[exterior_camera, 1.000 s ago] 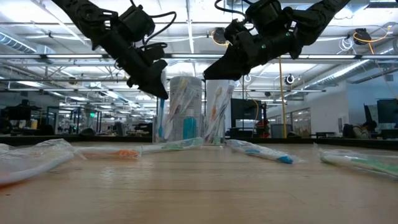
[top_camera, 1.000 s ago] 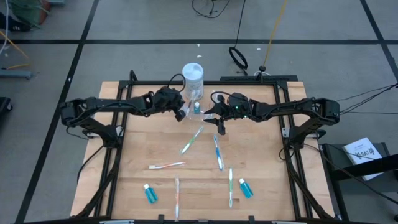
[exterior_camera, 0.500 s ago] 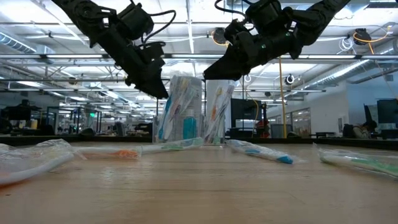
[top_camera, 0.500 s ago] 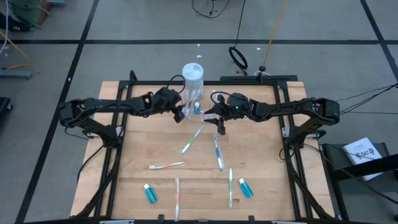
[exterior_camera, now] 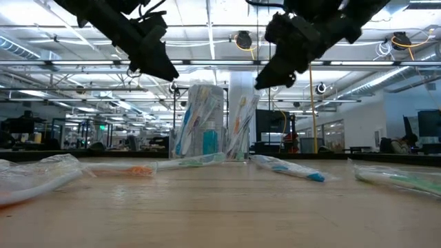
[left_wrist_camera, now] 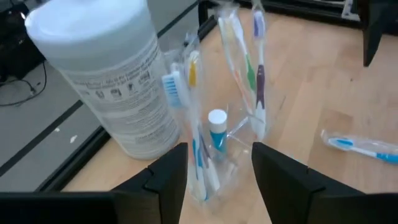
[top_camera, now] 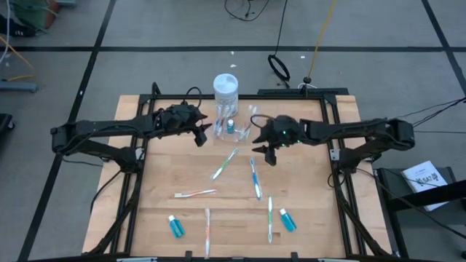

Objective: Pick & Place toothbrushing station
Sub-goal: Put the blue toothbrush into the transparent organizer

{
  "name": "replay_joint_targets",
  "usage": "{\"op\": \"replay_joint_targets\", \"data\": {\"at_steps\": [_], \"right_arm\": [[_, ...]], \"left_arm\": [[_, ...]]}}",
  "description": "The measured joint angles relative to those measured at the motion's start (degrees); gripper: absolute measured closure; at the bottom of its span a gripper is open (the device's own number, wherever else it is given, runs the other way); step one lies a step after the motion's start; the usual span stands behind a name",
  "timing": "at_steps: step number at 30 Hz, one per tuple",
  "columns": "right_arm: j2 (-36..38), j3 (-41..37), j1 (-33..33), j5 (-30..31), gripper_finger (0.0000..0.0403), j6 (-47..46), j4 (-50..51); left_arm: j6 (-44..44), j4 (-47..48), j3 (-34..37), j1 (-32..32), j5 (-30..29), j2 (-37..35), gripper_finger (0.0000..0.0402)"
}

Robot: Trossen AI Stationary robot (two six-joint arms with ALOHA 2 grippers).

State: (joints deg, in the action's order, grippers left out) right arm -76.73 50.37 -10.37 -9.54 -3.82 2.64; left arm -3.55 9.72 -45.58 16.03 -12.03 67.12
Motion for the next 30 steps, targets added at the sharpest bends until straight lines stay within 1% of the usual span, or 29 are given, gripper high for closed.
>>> {"op": "replay_joint_targets", "data": {"at_steps": [4, 6, 12, 14, 16, 19, 24, 26, 28, 30], "right_arm": [[0.6, -2.9, 4.8, 9.6, 0.0258, -5.3, 6.1], [-0.5, -5.2, 6.4, 11.3, 0.0259, -9.2, 5.0], [-4.1, -10.3, 6.5, 11.0, 0.0257, -15.7, -0.4], [-6.3, -11.3, 6.5, 10.5, 0.0258, -17.3, -5.8], [-8.2, -12.4, 6.5, 8.3, 0.0258, -18.9, -9.9], [-12.2, -12.5, 6.5, 4.9, 0.0259, -20.6, -14.3], [-16.5, -12.4, 6.5, 4.6, 0.0259, -22.5, -17.4], [-18.5, -12.4, 6.7, 2.3, 0.0259, -24.3, -21.6], [-19.9, -12.3, 7.1, -0.2, 0.0259, -23.5, -24.0], [-21.7, -12.1, 7.2, -0.9, 0.0259, -21.6, -25.6]], "left_arm": [[0.2, 0.3, 0.1, -0.1, 0.0, 0.4, 0.0218], [0.3, -0.6, 0.0, -0.1, 0.0, 1.1, 0.0218], [-1.4, -1.0, 0.0, 0.0, 0.0, 2.1, 0.0218], [-1.7, -0.8, 0.0, 0.0, 0.0, 2.2, 0.0218], [-2.2, -0.9, 0.0, 0.0, 0.0, 2.1, 0.0218], [-2.6, -1.0, 0.0, 0.0, 0.0, 2.1, 0.0218], [-2.6, -0.9, 0.0, 0.0, 0.0, 2.1, 0.0217], [-2.9, -0.9, 0.0, 0.0, 0.0, 2.1, 0.0217], [-3.3, -0.9, 0.0, 0.0, 0.0, 2.1, 0.0217], [-3.3, -1.0, 0.0, 0.0, 0.0, 2.1, 0.0217]]}}
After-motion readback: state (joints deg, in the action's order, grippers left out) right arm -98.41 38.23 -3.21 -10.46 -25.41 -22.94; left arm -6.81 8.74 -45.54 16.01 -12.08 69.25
